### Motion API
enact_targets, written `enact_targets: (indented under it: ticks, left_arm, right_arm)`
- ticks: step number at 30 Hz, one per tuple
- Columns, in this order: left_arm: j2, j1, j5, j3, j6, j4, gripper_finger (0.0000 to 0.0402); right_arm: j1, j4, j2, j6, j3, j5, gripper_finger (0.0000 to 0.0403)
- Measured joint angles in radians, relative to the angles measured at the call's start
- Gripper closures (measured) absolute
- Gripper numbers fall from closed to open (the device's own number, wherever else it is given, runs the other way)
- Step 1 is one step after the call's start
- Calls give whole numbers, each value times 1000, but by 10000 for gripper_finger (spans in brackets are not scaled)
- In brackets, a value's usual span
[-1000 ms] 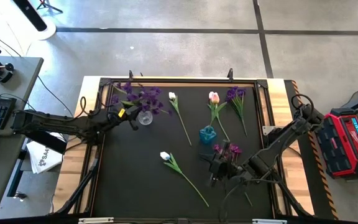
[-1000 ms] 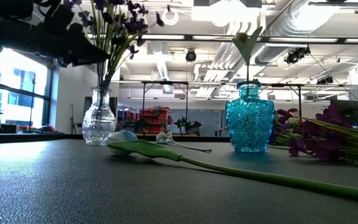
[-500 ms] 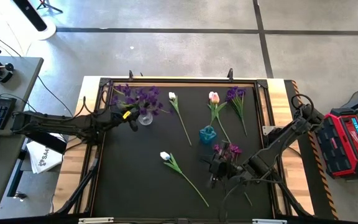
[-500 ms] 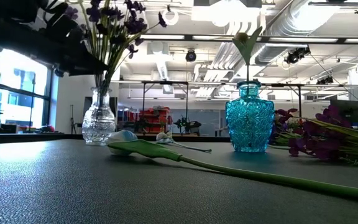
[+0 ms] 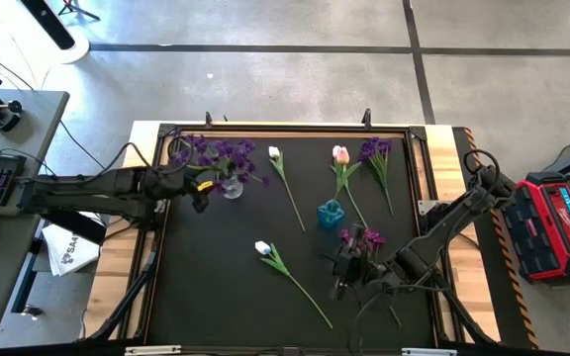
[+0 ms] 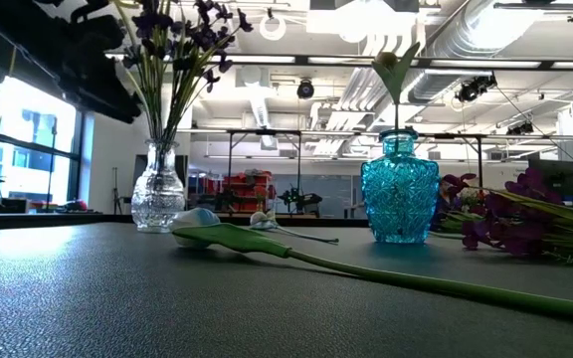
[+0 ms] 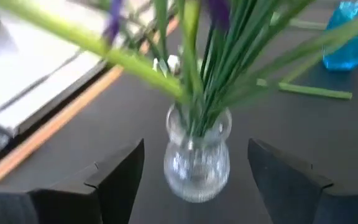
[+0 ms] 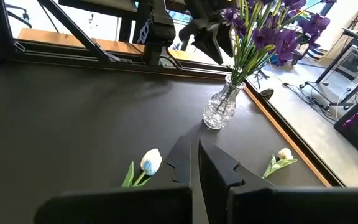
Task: Sort flowers into vase by color
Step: Put the bottom white flower into the blue vase
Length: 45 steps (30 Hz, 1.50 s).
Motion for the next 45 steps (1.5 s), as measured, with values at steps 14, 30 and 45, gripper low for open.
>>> enact_targets:
  ticks: [14, 30, 45]
  left_arm:
    - [21, -208, 153, 89, -251, -136, 128]
    - [280, -752, -177, 89, -498, 88, 129]
    - [648, -801, -381, 89, -385, 482, 129]
  right_arm:
    - [33, -8, 1, -3, 0, -15, 403]
    - [116, -364, 0, 536, 1, -348, 403]
    - [-96, -219, 185, 526, 1, -474, 330]
